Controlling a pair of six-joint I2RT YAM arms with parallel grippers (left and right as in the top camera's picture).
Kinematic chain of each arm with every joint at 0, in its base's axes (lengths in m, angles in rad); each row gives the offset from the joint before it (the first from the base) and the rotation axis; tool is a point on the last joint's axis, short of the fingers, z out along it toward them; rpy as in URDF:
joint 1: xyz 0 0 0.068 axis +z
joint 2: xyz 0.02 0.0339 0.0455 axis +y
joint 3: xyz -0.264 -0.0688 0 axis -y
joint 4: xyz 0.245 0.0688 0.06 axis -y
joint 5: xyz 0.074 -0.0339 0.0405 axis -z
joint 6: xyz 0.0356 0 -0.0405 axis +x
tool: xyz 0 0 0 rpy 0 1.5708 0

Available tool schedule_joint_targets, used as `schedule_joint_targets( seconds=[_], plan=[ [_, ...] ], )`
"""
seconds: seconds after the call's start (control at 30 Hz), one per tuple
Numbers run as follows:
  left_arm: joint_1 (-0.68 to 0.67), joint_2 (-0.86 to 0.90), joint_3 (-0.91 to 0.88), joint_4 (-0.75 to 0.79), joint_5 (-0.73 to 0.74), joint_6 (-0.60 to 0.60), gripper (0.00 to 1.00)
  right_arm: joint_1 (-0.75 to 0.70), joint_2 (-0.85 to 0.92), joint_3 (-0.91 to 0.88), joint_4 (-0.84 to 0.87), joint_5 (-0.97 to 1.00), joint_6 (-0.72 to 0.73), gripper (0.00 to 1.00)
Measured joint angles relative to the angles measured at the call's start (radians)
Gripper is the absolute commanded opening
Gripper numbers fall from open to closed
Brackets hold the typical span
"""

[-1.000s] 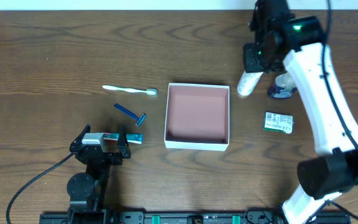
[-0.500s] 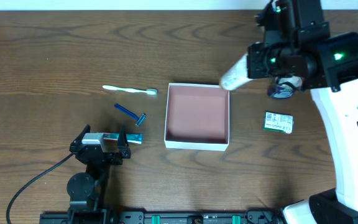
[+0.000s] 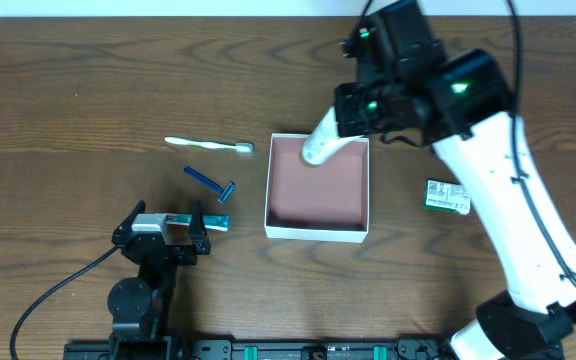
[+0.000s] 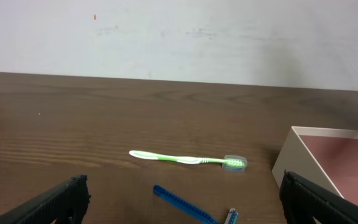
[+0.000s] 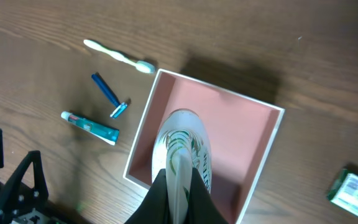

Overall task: Pack container
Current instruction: 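Lift the tube and carry it left over the pink box, then lower the tube upright into the box's left corner and release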

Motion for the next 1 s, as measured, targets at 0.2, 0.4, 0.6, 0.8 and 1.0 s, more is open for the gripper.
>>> schedule_joint_targets(
  seconds=[0.2, 0.4, 0.6, 0.8, 1.0],
  plan=[
    [0.0, 0.0, 0.0, 0.0, 0.0, 0.0, 0.98, 0.065, 0.081, 0.0, 0.034, 0.047, 0.046, 0.01],
    [0.0, 0.0, 0.0, 0.0, 0.0, 0.0, 0.98, 0.098, 0.171, 0.0, 0.094, 0.108, 0.072, 0.01],
    [0.0, 0.0, 0.0, 0.0, 0.0, 0.0, 0.98, 0.118, 0.257, 0.0, 0.145, 0.149, 0.093, 0.01],
    [0.0, 0.0, 0.0, 0.0, 0.0, 0.0, 0.98, 0.12, 0.305, 0.0, 0.179, 0.167, 0.113, 0.01],
    [0.0, 0.0, 0.0, 0.0, 0.0, 0.0, 0.98, 0.12, 0.32, 0.0, 0.205, 0.187, 0.134, 0.01]
  ],
)
